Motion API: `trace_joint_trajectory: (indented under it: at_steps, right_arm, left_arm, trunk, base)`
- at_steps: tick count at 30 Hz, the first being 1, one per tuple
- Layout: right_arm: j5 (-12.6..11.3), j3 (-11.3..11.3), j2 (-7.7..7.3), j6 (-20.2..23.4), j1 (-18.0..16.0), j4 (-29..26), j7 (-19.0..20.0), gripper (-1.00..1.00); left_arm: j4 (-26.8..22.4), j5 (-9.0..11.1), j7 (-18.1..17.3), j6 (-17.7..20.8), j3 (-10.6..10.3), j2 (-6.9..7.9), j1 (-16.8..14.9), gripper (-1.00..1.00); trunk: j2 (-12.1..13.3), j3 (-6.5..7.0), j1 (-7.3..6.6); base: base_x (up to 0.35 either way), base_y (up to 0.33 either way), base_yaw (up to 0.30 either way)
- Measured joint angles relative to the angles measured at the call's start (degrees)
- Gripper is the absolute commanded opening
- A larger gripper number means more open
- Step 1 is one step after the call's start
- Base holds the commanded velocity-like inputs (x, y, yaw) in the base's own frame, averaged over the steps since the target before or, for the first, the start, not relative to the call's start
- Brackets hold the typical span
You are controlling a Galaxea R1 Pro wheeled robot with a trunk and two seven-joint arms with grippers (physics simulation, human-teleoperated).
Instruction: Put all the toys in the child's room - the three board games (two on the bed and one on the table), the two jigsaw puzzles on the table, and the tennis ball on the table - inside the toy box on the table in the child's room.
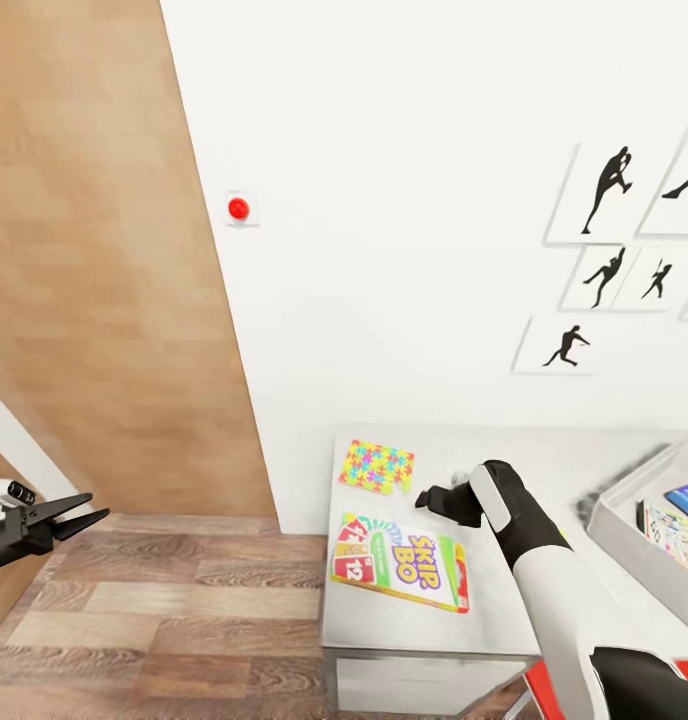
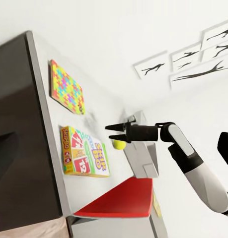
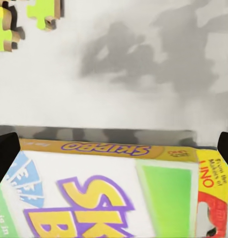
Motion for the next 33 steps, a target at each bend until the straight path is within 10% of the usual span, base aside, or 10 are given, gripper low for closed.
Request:
trace_joint_trajectory:
  at_steps: [19, 33]
  right_arm:
    - [-0.03, -0.01, -0.21, 0.12, 0.23, 0.15, -0.04, 1.0]
    - [-0.41, -0.18, -4.73, 0.22, 0.34, 0.69, 0.15, 1.0]
  left_arm:
    - [0.02, 0.02, 0.01, 0.0, 0.0, 0.0, 0.01, 1.0]
    - [0.02, 0.03, 0.01, 0.0, -0.01, 0.0, -0.01, 1.0]
  trunk:
    - [-0.01, -1.79, 0.0]
    - [-0.01, -3.11, 0.0]
  base:
    - [-0.001, 0.032, 0.0]
    - [0.0, 0.0, 0.0]
